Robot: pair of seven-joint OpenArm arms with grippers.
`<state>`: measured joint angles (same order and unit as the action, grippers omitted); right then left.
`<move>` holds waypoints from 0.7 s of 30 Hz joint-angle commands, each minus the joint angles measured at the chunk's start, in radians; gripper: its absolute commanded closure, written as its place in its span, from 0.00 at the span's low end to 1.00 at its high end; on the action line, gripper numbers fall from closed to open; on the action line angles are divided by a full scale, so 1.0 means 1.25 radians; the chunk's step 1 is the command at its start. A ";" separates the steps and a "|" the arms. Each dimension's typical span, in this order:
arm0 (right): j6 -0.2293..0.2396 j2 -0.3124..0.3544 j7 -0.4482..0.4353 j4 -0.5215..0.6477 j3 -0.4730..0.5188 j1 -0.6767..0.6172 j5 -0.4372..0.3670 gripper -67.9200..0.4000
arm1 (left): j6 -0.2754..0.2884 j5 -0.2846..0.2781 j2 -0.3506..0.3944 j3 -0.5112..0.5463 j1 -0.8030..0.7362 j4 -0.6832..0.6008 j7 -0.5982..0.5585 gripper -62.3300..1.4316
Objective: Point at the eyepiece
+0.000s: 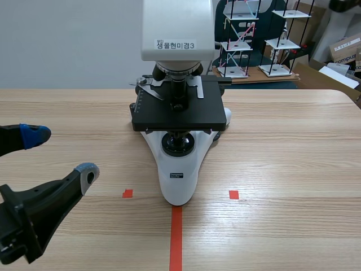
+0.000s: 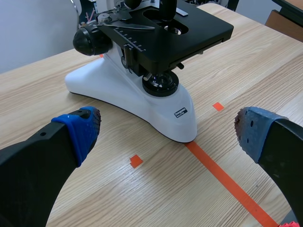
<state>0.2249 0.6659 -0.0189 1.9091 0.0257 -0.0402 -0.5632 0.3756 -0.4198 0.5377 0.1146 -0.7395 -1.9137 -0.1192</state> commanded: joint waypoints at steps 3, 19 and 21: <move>-0.001 0.022 -0.007 -0.014 -0.067 0.064 0.015 0.99 | 0.002 -0.005 -0.002 0.005 -0.004 -0.009 -0.009 0.04; 0.017 0.021 -0.019 -0.292 -0.165 0.371 0.025 0.99 | 0.002 -0.005 -0.002 0.005 -0.004 -0.009 -0.009 0.04; 0.028 0.019 -0.021 -0.330 -0.192 0.410 0.025 0.99 | 0.002 -0.005 -0.002 0.005 -0.004 -0.009 -0.009 0.04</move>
<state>0.2596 0.6792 -0.0273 1.4910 -0.1970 0.4488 -0.5240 0.3756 -0.4202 0.5377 0.1146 -0.7395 -1.9137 -0.1196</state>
